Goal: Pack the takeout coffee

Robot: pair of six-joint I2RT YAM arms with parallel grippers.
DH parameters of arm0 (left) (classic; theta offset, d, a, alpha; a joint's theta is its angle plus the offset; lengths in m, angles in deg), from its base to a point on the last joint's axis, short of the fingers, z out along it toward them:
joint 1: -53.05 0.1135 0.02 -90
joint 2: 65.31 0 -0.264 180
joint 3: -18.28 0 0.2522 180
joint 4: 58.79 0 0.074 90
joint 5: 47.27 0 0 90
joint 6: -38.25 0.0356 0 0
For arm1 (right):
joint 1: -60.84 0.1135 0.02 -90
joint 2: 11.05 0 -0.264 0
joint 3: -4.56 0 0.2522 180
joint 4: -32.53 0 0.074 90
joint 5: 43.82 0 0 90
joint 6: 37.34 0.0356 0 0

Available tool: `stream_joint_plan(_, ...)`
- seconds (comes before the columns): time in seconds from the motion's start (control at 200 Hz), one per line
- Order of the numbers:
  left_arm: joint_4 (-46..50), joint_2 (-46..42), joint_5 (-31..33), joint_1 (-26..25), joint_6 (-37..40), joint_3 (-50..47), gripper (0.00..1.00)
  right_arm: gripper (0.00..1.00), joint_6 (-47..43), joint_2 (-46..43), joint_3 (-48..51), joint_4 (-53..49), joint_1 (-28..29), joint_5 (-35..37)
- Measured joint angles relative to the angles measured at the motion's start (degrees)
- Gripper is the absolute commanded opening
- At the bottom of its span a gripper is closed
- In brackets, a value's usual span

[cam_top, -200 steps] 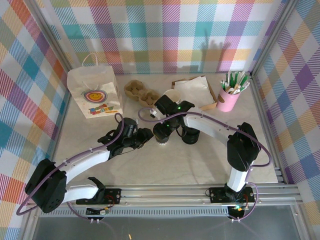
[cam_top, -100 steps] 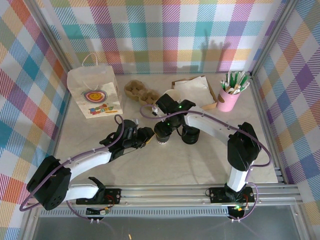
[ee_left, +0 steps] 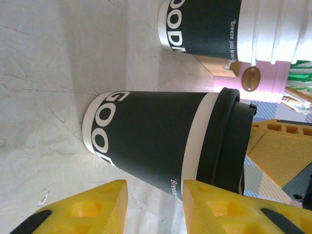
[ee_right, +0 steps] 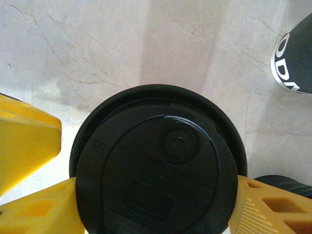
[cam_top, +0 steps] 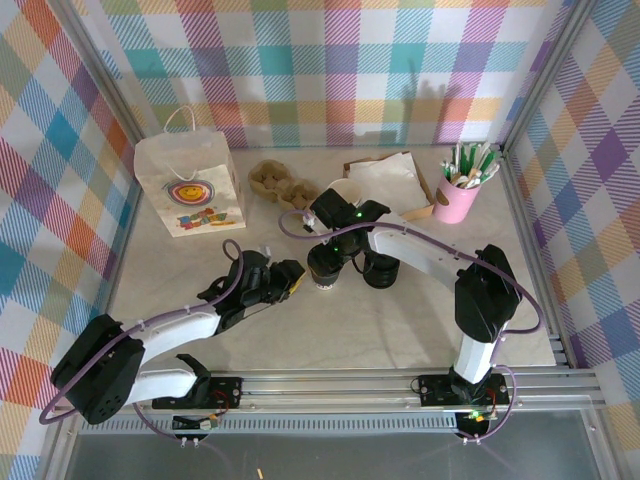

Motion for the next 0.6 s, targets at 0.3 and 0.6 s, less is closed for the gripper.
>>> stream_joint_plan(0.3,-11.8,1.4,1.5,0.0,-4.5,-4.3,0.37,0.65,0.0,0.0,-0.2,-0.3,0.0,0.0)
stream_joint_plan(0.6,-21.6,6.6,1.2,0.0,-7.8,-4.8,0.37,0.65,0.6,0.0,-0.3,-0.9,0.3,-0.1)
